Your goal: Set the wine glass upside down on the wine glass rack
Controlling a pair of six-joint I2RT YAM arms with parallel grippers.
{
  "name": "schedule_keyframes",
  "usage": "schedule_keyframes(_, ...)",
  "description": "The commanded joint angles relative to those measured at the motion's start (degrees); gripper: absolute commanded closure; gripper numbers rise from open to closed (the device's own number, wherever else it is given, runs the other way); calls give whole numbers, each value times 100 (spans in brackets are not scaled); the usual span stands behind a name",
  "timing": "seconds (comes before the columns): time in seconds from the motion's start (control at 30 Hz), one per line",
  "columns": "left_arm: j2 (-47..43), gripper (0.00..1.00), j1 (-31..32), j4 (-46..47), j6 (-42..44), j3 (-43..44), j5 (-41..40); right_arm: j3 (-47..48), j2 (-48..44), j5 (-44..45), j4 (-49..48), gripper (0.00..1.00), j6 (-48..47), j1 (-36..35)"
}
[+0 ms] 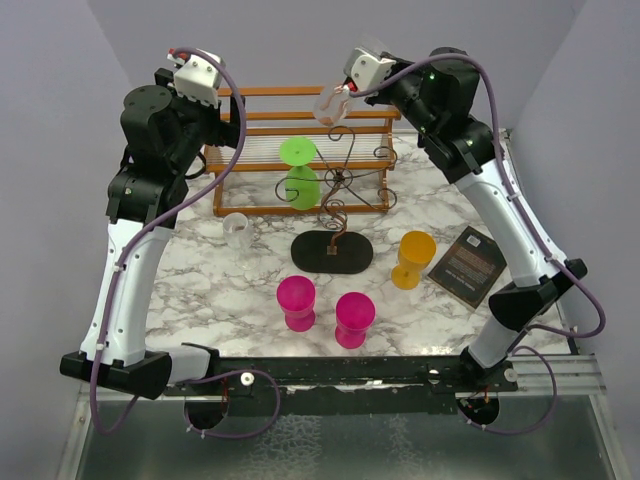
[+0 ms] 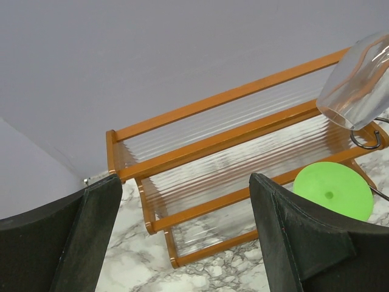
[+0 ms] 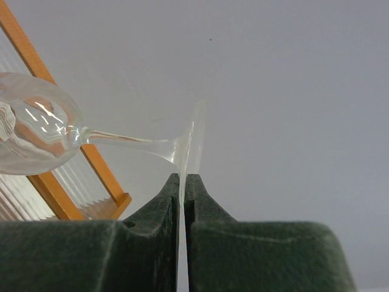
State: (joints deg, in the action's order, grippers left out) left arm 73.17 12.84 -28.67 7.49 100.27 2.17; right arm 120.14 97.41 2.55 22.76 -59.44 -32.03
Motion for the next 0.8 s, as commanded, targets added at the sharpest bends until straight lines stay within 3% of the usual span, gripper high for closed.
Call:
schedule_keyframes(0.0, -101, 12, -54, 89, 76, 10, -77, 51, 44, -339, -257, 99, -673, -176)
schedule_keyframes(0.77, -137, 12, -112, 81, 142, 124, -55, 93, 353, -867, 553, 99, -2089, -515)
